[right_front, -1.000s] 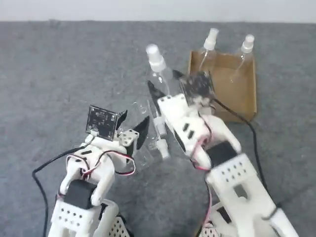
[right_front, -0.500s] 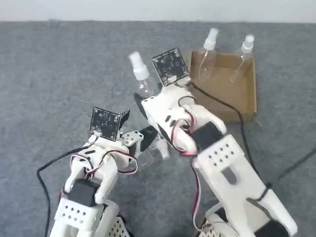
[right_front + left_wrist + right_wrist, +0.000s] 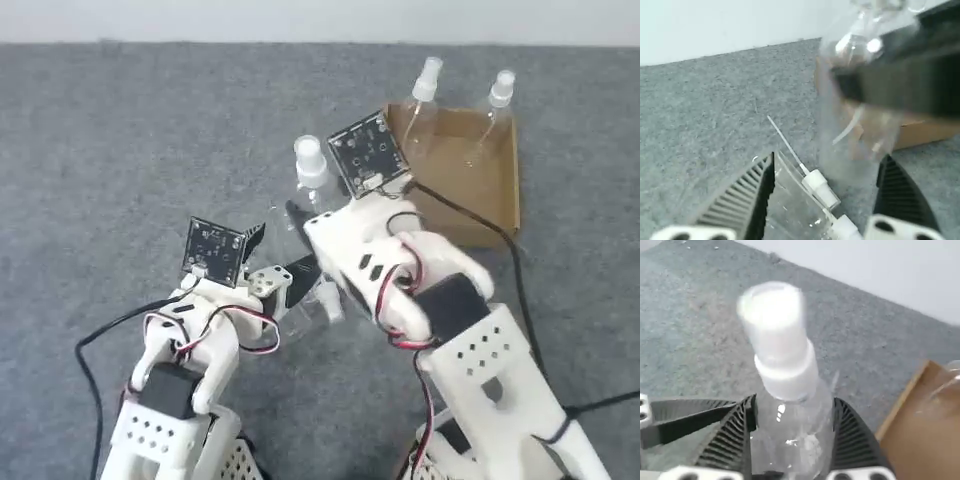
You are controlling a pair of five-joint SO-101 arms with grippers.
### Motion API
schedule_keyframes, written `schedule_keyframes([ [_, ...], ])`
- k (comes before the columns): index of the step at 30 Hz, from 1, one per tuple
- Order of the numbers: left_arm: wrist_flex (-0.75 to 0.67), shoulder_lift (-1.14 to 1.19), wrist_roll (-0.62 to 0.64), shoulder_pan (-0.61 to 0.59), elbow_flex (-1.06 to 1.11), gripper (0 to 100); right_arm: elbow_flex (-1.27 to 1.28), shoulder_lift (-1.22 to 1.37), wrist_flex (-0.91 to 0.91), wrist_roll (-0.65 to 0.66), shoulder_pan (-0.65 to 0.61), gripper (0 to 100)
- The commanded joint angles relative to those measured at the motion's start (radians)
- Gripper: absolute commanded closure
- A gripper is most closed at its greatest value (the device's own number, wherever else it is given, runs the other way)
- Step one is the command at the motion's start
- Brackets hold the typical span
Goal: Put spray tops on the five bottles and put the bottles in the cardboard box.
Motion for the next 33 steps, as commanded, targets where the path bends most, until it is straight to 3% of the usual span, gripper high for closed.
schedule_keyframes([
  [1, -0.031, -0.02, 0.011, -0.008, -0.005, 70, -0.12, -0.054, 0.036, 0.028, 0.151, 99.3],
  [6, -0.034, -0.02, 0.011, -0.002, -0.005, 70, -0.146, -0.053, 0.059, 0.147, 0.383, 99.3],
  [11, -0.037, -0.02, 0.011, -0.006, -0.005, 70, -0.098, 0.016, -0.028, 0.152, 0.492, 99.3],
  [15, -0.037, -0.02, 0.011, -0.009, -0.005, 72, -0.029, 0.13, -0.203, 0.152, 0.489, 99.3],
  [20, -0.037, -0.02, 0.011, -0.012, -0.005, 85, 0.005, 0.302, -0.387, 0.133, 0.446, 99.3],
  [26, -0.063, -0.021, 0.015, -0.115, -0.01, 99, 0.0, 0.498, -0.622, 0.021, 0.44, 99.3],
  [33, -0.092, -0.021, 0.018, -0.184, -0.008, 99, 0.0, 0.654, -0.788, -0.028, 0.441, 99.3],
])
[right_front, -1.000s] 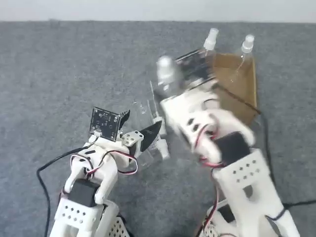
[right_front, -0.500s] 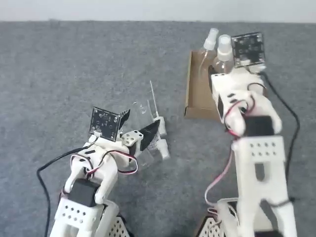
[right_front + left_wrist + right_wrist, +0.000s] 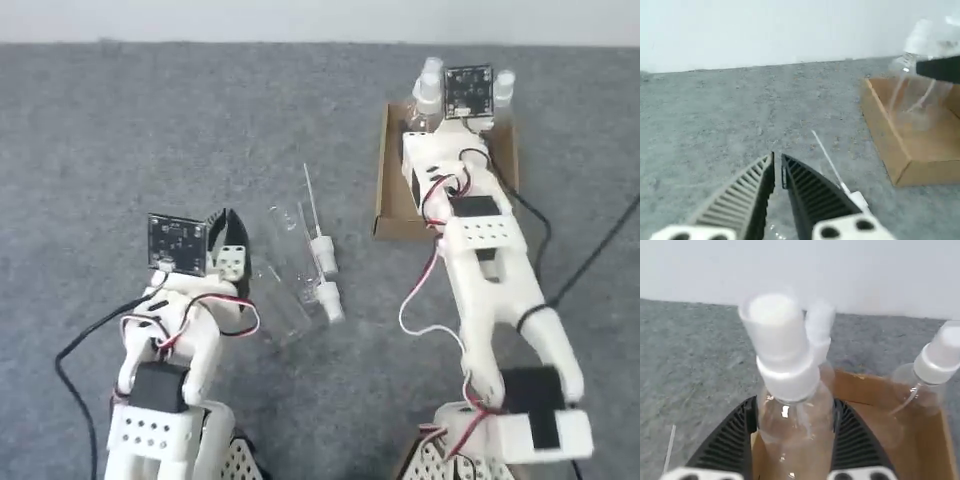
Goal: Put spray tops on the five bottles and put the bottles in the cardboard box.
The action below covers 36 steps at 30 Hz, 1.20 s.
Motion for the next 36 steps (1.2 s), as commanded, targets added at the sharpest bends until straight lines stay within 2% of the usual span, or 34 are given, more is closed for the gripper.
schedule_keyframes([
  [1, -0.031, -0.021, 0.012, -0.011, -0.008, 99, -0.015, 0.024, -0.087, -0.035, -0.008, 99.3],
  [12, -0.031, -0.021, 0.012, -0.011, -0.008, 99, -0.015, 0.182, -0.205, -0.068, -0.008, 99.3],
  [36, -0.029, -0.021, 0.012, -0.018, -0.008, 99, -0.015, 0.203, -0.171, -0.015, -0.013, 99.1],
])
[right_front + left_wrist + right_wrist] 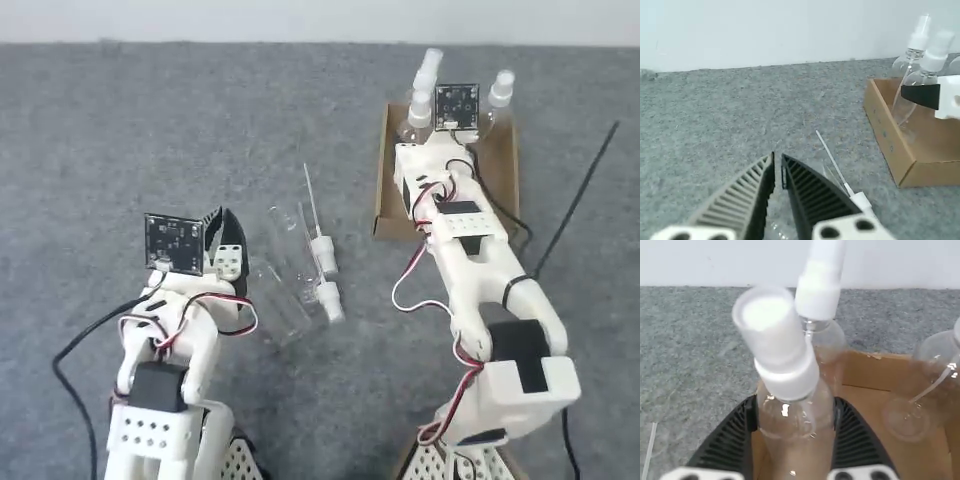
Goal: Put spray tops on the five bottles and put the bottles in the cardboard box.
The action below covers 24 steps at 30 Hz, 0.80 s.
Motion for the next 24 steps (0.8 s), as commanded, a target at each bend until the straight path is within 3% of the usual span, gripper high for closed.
schedule_keyframes([
  [1, -0.029, -0.021, 0.012, -0.005, -0.008, 99, -0.017, -0.016, 0.03, 0.015, -0.007, 99.1],
  [15, -0.029, -0.021, 0.012, -0.003, -0.008, 99, -0.031, -0.016, 0.053, 0.017, -0.01, 98.7],
  [24, -0.029, -0.021, 0.012, -0.003, -0.008, 99, -0.031, -0.016, 0.088, 0.017, -0.013, 81.4],
])
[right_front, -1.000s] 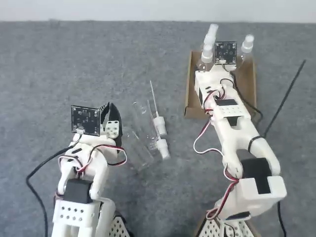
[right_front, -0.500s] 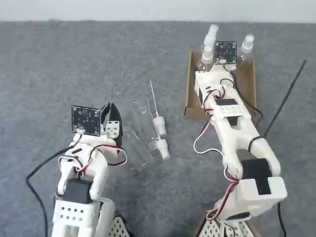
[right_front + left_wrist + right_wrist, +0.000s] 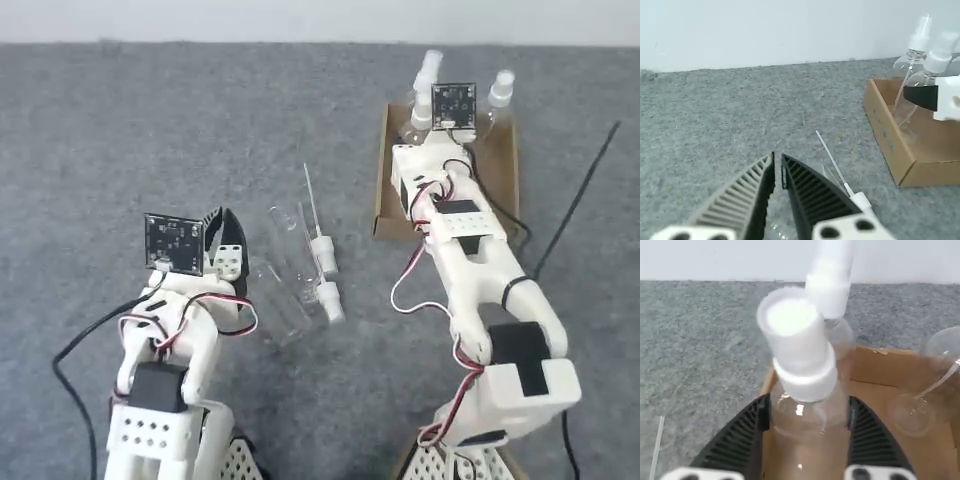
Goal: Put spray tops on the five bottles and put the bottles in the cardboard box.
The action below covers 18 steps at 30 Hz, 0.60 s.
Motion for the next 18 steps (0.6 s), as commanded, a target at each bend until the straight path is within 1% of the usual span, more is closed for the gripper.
schedule_keyframes([
  [1, -0.029, -0.021, 0.012, -0.003, -0.008, 99, -0.026, -0.015, 0.027, 0.015, -0.002, 81.4],
  [18, -0.029, -0.021, 0.012, -0.002, -0.007, 99, -0.072, -0.021, 0.038, 0.018, -0.002, 81.1],
])
